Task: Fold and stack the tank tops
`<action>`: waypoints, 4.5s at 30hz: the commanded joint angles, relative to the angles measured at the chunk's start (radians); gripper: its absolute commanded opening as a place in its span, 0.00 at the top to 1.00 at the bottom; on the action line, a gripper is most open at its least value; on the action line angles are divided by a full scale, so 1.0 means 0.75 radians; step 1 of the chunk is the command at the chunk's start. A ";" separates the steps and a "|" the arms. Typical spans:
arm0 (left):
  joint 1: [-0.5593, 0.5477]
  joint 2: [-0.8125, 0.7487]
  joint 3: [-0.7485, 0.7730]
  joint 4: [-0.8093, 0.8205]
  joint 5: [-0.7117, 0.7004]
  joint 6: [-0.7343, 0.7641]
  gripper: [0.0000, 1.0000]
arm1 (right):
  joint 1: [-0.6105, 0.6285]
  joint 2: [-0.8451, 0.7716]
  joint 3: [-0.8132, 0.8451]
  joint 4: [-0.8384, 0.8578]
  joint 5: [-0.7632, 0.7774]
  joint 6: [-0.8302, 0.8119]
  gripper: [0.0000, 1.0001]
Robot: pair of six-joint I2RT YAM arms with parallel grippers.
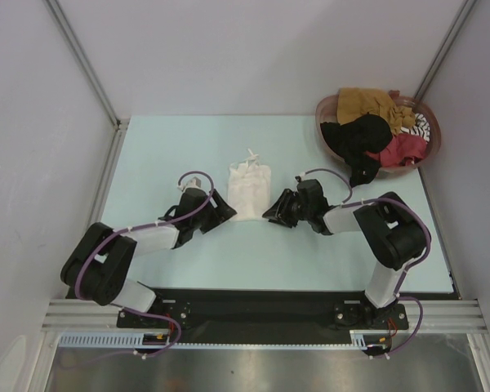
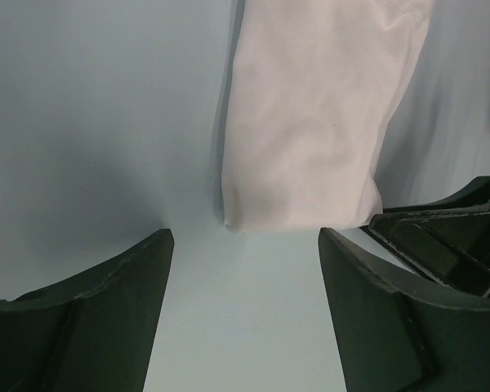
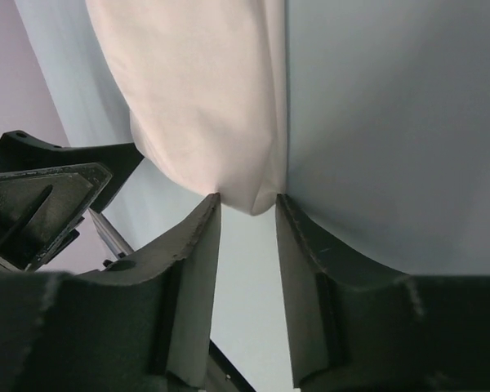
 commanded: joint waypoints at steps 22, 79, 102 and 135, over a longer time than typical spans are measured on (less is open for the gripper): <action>-0.013 0.169 -0.078 0.302 0.000 -0.211 0.50 | 0.013 -0.020 0.042 -0.059 0.076 -0.054 1.00; -0.241 -0.489 0.081 -0.555 -0.070 0.057 0.93 | 0.238 -0.663 0.121 -0.852 0.311 -0.377 1.00; 0.046 0.108 0.521 -0.465 0.247 0.235 0.93 | -0.047 -0.286 0.518 -0.871 0.121 -0.518 1.00; 0.230 0.509 0.895 -0.498 0.354 0.290 0.91 | -0.175 0.223 0.960 -0.824 0.076 -0.518 1.00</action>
